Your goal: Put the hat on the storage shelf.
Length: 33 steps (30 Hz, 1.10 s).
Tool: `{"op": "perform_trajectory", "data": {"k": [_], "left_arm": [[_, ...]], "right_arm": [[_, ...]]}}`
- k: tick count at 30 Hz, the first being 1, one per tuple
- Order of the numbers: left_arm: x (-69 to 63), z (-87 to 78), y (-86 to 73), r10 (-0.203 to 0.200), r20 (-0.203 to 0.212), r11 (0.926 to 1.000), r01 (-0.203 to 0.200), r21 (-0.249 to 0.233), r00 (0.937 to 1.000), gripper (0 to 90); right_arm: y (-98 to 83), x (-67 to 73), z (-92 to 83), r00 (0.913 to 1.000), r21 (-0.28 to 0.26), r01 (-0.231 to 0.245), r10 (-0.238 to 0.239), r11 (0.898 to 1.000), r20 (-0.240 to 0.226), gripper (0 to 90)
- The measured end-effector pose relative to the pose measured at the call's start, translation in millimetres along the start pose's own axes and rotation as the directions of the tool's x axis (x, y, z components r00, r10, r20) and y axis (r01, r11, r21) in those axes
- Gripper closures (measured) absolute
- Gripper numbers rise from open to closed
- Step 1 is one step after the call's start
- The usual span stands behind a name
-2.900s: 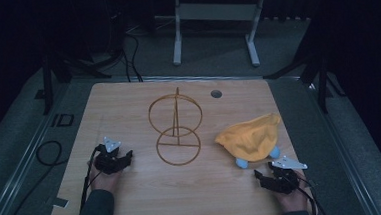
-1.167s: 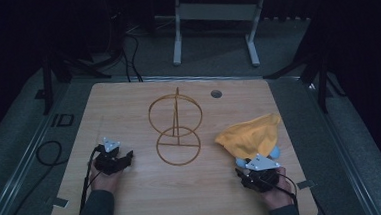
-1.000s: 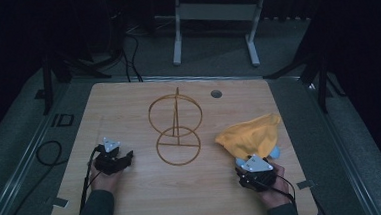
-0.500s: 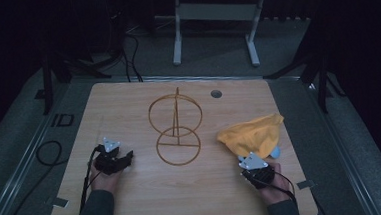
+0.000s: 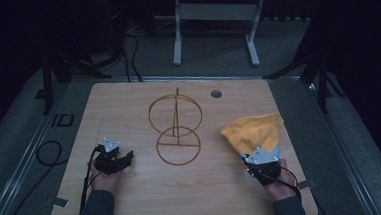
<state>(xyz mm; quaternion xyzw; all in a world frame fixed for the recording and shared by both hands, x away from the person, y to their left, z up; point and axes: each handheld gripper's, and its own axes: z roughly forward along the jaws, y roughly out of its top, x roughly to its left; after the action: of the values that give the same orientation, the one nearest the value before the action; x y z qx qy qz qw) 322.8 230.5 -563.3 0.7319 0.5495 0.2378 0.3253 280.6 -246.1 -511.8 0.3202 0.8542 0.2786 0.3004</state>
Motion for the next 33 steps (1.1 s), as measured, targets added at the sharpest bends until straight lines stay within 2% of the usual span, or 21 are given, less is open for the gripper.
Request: {"op": "perform_trajectory", "data": {"k": [6, 25, 33], "left_arm": [[0.0, 0.0, 0.0, 0.0, 0.0, 1.0, 0.0, 0.0, 1.0, 41.3], [-0.2, -0.1, -0.1, 0.0, 0.001, 1.0, 0.0, -0.001, 1.0, 41.3], [-0.1, -0.1, -0.1, 0.001, 0.001, 1.0, -0.001, 0.0, 1.0, 41.3]], "right_arm": [[2.0, -5.5, -3.7, 0.9997, -0.005, -0.01, 0.01, 1.0, -0.024, 82.4], [13.3, -23.7, -16.2, 0.9993, -0.044, -0.016, 0.015, 0.999, -0.033, 82.9], [15.0, -34.0, -22.8, 0.9984, -0.065, -0.043, 0.041, 0.997, -0.039, 83.2]]}}
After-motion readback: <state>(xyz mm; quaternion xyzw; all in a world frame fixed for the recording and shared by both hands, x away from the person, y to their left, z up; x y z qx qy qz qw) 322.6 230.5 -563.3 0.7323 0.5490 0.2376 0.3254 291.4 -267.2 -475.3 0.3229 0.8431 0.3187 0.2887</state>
